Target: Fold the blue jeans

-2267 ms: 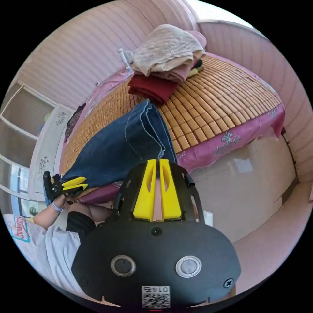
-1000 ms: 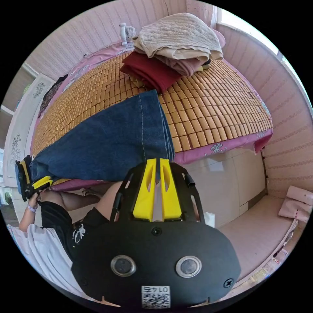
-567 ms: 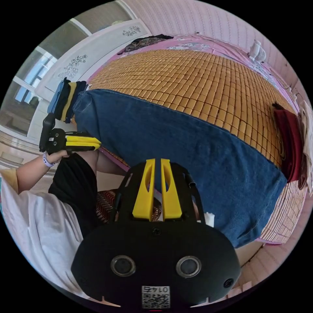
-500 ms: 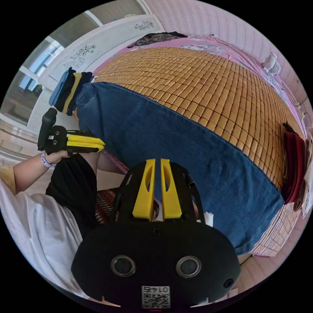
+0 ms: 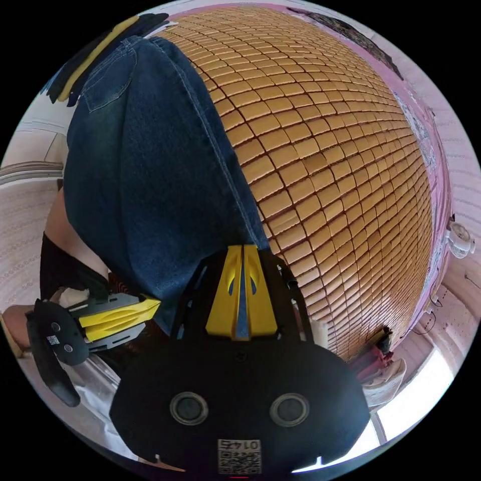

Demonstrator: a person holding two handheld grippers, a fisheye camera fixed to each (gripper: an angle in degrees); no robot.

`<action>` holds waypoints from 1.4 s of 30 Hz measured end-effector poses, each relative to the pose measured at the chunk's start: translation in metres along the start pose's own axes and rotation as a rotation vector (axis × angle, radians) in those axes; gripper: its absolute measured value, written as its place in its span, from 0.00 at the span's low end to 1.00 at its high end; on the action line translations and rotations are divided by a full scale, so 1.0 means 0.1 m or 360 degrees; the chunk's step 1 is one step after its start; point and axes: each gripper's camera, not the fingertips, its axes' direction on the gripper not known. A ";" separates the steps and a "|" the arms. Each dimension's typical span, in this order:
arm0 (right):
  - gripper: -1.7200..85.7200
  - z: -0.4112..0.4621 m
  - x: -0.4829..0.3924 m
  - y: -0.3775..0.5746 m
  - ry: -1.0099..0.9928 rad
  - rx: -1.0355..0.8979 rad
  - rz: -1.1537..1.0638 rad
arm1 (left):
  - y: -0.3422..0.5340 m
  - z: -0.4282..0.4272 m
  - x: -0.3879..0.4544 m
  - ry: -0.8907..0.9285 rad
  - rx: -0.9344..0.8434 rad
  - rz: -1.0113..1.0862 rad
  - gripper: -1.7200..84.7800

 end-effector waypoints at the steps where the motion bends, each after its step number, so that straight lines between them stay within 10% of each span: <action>1: 0.02 0.01 -0.02 -0.11 0.0008 -0.0064 -0.0079 | 0.07 0.03 -0.02 -0.0012 0.0026 0.0022 0.01; 14: 0.01 0.09 -0.06 -0.69 0.0019 -0.0365 -0.0175 | 0.27 0.36 -0.40 0.0039 -0.0120 0.0051 0.01; 24: 0.01 0.05 -0.26 -0.02 0.0352 -0.0031 -0.0070 | 0.71 0.55 -0.74 0.0058 -0.0021 -0.0025 0.01; 33: 0.02 0.00 0.27 2.45 -0.0268 0.0874 0.0494 | 1.72 -0.09 -1.44 0.0129 0.0414 -0.0391 0.01; 42: 0.08 0.70 0.97 5.55 -0.0460 0.1011 0.1496 | 2.82 -0.59 -3.71 -0.0325 0.0583 -0.1372 0.11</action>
